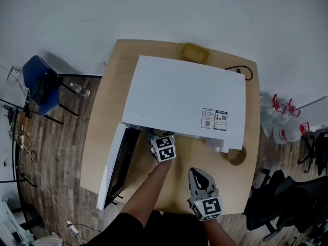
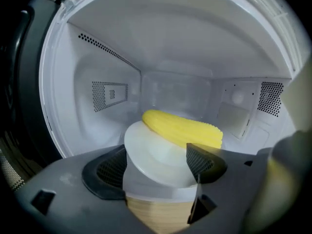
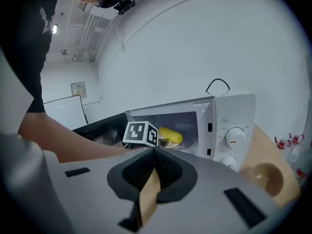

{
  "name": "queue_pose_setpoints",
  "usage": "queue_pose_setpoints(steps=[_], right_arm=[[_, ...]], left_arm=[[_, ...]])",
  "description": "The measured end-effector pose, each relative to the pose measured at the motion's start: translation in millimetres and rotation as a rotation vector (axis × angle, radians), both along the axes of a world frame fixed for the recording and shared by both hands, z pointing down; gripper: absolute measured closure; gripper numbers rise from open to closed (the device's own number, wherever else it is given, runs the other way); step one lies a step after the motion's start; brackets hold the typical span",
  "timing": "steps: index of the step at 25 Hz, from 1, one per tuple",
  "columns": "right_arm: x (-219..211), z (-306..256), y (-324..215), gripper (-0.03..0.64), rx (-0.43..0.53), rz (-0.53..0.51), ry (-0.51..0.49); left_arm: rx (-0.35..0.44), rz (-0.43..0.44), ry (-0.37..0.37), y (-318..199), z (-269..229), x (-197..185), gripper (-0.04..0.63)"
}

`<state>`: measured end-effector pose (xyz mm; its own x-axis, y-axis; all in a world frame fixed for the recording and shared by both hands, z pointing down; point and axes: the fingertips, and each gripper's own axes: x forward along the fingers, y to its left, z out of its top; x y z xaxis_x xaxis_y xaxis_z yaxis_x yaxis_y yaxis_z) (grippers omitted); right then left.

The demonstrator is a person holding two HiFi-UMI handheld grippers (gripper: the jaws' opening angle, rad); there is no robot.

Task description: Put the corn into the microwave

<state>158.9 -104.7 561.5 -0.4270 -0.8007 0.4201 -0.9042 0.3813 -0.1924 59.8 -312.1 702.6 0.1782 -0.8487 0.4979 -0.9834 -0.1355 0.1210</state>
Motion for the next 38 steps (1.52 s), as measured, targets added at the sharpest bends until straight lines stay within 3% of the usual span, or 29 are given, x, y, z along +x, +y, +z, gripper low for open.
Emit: queue_pose_setpoints(steps=[3,8,14,20,27,32,38], right_arm=[[2,0,0,0.558,-0.006,0.002,0.006],[9,4,3,0.558,-0.013,0.016,-0.001],[10,3,4,0.558,-0.006,0.016,-0.006],[-1,4,7,0.558,-0.016,0.001,-0.007],[-9,3,7,0.558,-0.007,-0.013,-0.008],[-7,-1,4,0.558,0.016,0.008,0.001],[-8,-11,13,0.558,0.049,0.052,0.019]], left_arm=[[-0.019,0.000,0.029,-2,5,2,0.245],[0.030,-0.012,0.021,-3,-2,-4,0.241],[0.029,-0.015,0.167,7,1,-6,0.241],[0.044,0.029,0.100,9,0,-5,0.241],[0.067,0.074,0.073,20,-9,-6,0.241],[0.072,0.080,0.109,36,-22,-11,0.241],[0.084,0.183,0.129,79,-44,-2,0.241]])
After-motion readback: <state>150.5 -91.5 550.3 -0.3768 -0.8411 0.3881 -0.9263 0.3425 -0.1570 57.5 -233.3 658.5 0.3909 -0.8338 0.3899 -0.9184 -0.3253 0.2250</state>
